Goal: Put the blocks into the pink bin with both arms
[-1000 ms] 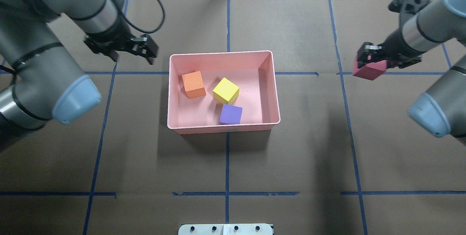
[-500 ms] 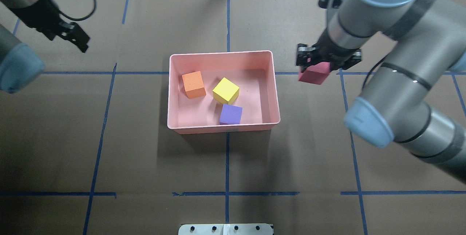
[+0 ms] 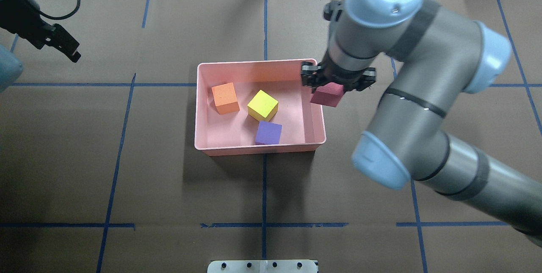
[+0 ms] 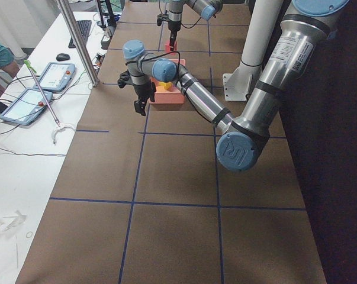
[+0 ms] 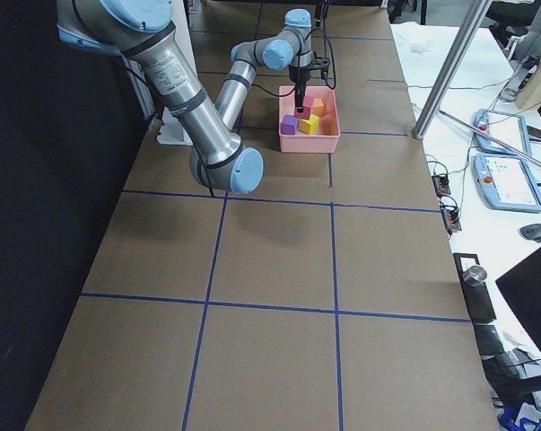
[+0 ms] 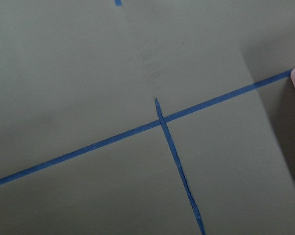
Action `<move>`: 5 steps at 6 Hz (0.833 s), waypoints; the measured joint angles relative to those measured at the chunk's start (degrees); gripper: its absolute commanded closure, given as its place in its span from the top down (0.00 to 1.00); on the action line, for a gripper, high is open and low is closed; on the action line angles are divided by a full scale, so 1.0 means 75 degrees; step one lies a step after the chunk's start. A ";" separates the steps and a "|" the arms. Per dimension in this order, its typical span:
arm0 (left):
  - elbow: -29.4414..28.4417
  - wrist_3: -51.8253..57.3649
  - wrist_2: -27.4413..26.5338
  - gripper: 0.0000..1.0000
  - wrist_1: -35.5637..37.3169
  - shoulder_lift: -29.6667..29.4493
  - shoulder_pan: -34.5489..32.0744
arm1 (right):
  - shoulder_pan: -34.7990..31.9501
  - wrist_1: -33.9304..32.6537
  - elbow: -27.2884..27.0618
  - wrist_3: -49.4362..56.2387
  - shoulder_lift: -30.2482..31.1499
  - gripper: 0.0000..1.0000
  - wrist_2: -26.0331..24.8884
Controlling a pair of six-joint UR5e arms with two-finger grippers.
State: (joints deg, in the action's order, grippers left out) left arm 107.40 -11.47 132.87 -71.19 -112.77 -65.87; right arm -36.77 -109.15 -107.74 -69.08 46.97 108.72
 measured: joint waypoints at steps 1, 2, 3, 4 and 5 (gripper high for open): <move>-0.0005 -0.0018 0.0024 1.00 0.0000 0.0013 -0.0009 | 0.0052 -0.0009 -0.0006 0.0018 -0.0020 1.00 -0.0095; -0.0014 -0.0006 0.0013 1.00 0.0000 0.0025 -0.0063 | -0.0053 -0.0031 -0.0062 0.0163 0.0020 1.00 -0.0078; -0.0016 0.0037 -0.0009 1.00 -0.0010 0.0106 -0.0264 | -0.0453 -0.0051 -0.0134 0.0718 0.0209 1.00 0.0159; -0.0030 0.0344 -0.0021 1.00 -0.0019 0.0340 -0.0625 | -0.1214 -0.0055 -0.0218 0.1828 0.0609 1.00 0.0752; -0.0164 0.1058 -0.0019 1.00 -0.0015 0.0600 -0.1135 | -0.2120 -0.0034 -0.0302 0.3234 0.1184 1.00 0.1465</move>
State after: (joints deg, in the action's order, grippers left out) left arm 106.18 -3.53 132.73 -71.31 -108.27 -74.39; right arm -52.67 -109.40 -110.01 -44.83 55.85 119.71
